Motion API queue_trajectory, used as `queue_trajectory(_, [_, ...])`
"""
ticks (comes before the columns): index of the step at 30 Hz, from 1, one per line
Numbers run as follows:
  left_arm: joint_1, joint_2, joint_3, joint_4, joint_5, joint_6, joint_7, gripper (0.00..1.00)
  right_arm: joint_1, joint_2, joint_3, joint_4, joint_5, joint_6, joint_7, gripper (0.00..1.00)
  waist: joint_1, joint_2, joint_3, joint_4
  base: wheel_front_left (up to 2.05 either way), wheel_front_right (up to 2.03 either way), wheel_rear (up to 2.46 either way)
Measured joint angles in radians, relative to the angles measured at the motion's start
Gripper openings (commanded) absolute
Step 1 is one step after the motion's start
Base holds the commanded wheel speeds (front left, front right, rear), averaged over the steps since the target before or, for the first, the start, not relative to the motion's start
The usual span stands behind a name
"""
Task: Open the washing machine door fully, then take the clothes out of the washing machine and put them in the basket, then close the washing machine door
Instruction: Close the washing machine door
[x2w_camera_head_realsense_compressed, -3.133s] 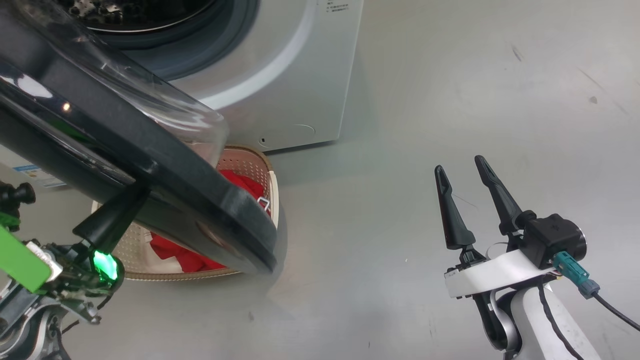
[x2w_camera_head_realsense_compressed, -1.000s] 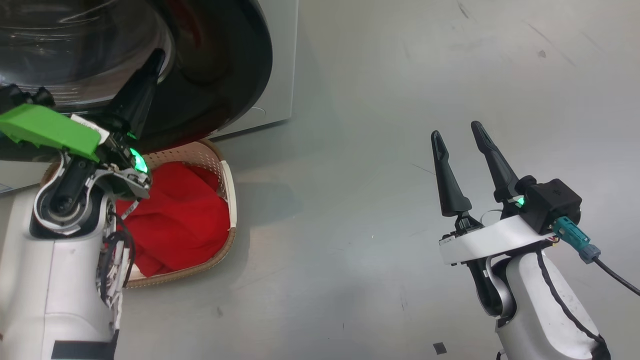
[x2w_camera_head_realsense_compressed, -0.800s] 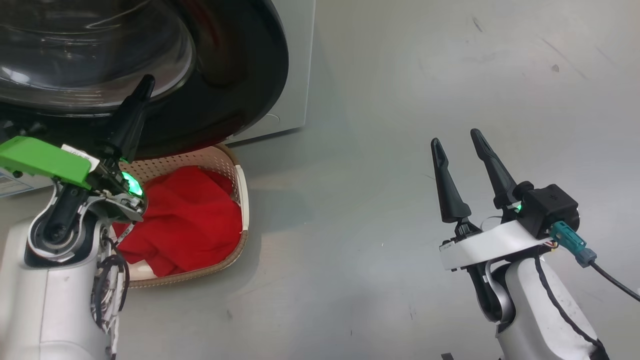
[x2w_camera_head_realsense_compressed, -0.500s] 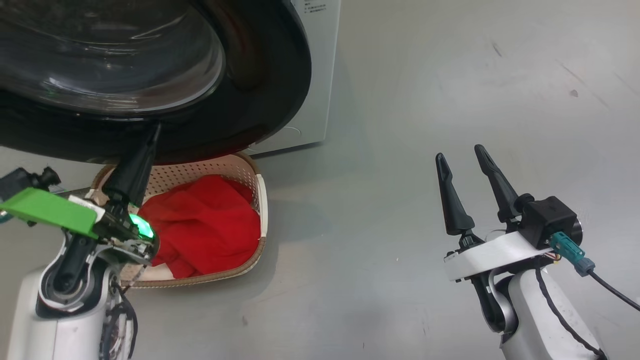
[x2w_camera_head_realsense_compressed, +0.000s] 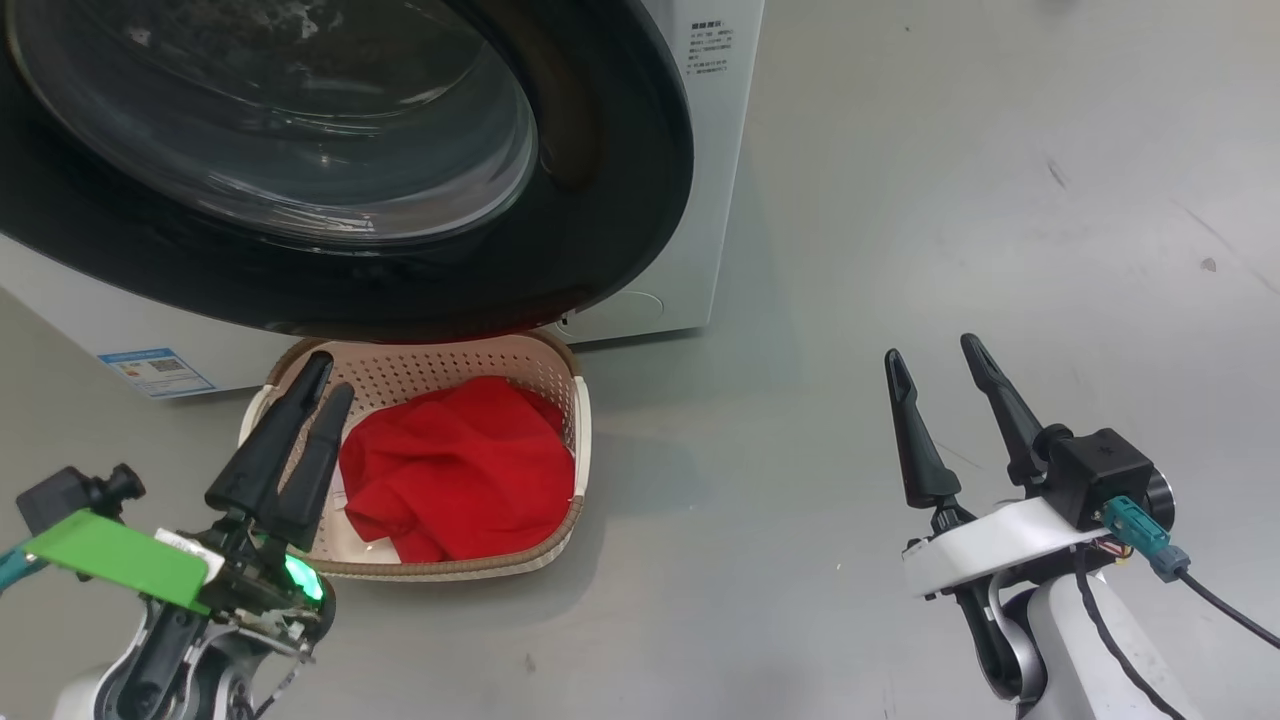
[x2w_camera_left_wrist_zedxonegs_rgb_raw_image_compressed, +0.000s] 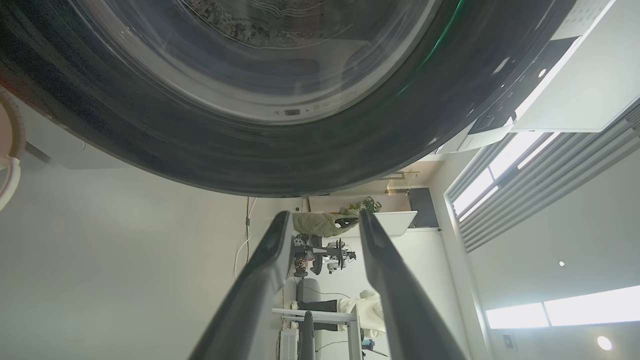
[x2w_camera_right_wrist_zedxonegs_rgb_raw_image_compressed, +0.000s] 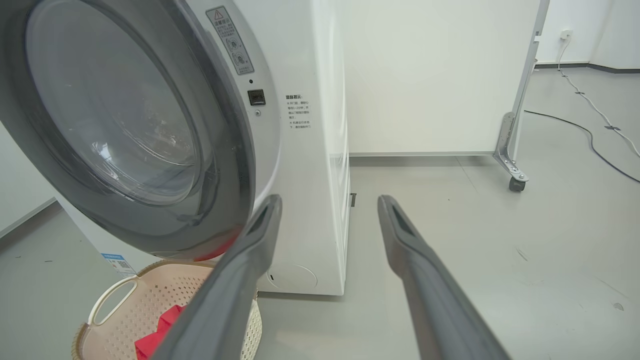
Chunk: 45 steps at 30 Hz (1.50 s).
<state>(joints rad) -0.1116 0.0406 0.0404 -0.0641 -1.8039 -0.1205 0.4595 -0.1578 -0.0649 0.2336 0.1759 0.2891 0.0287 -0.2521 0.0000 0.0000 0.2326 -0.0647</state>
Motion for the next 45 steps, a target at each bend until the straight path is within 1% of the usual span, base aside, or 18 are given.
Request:
queue_trajectory(3, [0.043,-0.001,-0.006,-0.014,0.0,0.0,-0.001,1.0,0.014,-0.002,-0.002,0.005,0.0,0.0,0.0,1.0,0.0,0.0,-0.015,0.015,0.0,0.0,0.0])
queue_trajectory(8, [0.108,-0.001,0.017,-0.026,0.008,0.0,-0.048,1.0,0.027,-0.002,-0.004,0.007,0.0,0.0,0.0,1.0,0.0,0.0,-0.036,0.038,0.0,0.0,0.0])
queue_trajectory(12, [0.13,-0.001,0.048,-0.042,0.075,0.0,-0.122,1.0,0.035,-0.002,-0.006,0.007,0.0,-0.001,0.0,1.0,0.0,0.0,-0.05,0.05,0.0,0.0,0.0])
queue_trajectory(16, [0.134,-0.001,0.05,-0.073,0.182,0.0,-0.186,1.0,0.05,-0.002,-0.007,0.012,0.0,0.0,0.0,1.0,0.0,0.0,-0.065,0.058,0.0,0.0,0.0])
queue_trajectory(19, [0.134,0.0,0.045,-0.105,0.306,0.0,-0.238,1.0,0.052,-0.002,-0.011,0.013,0.0,0.0,0.0,1.0,0.0,0.0,-0.076,0.062,0.0,0.0,0.0])
queue_trajectory(20, [0.134,0.007,0.037,-0.115,0.368,0.0,-0.251,1.0,0.055,-0.002,-0.014,0.013,0.0,-0.001,0.0,1.0,0.0,0.0,-0.079,0.063,0.0,0.0,0.0])
queue_trajectory(22, [0.134,0.013,0.028,-0.142,0.444,0.0,-0.289,1.0,0.063,-0.002,-0.016,0.013,0.0,-0.001,0.0,1.0,0.0,0.0,-0.085,0.065,0.0,0.0,0.0])
queue_trajectory(24, [0.134,0.043,0.016,-0.154,0.562,0.0,-0.326,1.0,0.065,-0.003,-0.02,0.013,0.0,-0.004,0.0,1.0,0.0,0.0,-0.091,0.067,0.0,0.0,0.0])
queue_trajectory(26, [0.134,0.067,0.016,-0.167,0.65,0.0,-0.371,1.0,0.066,-0.003,-0.024,0.012,0.0,-0.005,0.0,1.0,0.0,0.0,-0.098,0.068,0.0,0.0,0.0])
queue_trajectory(29, [0.135,0.109,-0.011,-0.174,0.822,0.0,-0.423,1.0,0.069,-0.008,-0.033,0.01,0.0,-0.006,0.0,1.0,0.0,0.0,-0.108,0.07,0.0,0.0,0.0])
queue_trajectory(33, [0.167,0.142,-0.024,-0.164,1.006,0.001,-0.48,1.0,0.087,-0.014,-0.038,0.006,-0.001,-0.007,0.0,1.0,0.0,0.0,-0.124,0.074,0.0,0.0,0.0])
queue_trajectory(36, [0.198,0.155,-0.048,-0.145,1.111,0.034,-0.505,1.0,0.099,-0.014,-0.039,0.001,-0.008,-0.013,0.0,1.0,0.0,0.0,-0.136,0.077,0.0,0.0,0.0])
queue_trajectory(39, [0.221,0.159,-0.076,-0.121,1.183,0.068,-0.524,1.0,0.114,-0.016,-0.041,-0.003,-0.01,-0.016,0.0,1.0,0.0,0.0,-0.146,0.082,0.0,0.0,0.0])
queue_trajectory(40, [0.227,0.159,-0.082,-0.113,1.198,0.081,-0.53,1.0,0.119,-0.016,-0.041,-0.006,-0.01,-0.021,0.0,1.0,0.0,0.0,-0.148,0.084,0.0,0.0,0.0])
queue_trajectory(45, [0.261,0.161,-0.114,-0.086,1.291,0.13,-0.553,1.0,0.137,-0.016,-0.037,-0.007,-0.011,-0.021,0.0,1.0,0.0,0.0,-0.157,0.089,0.0,0.0,0.0])
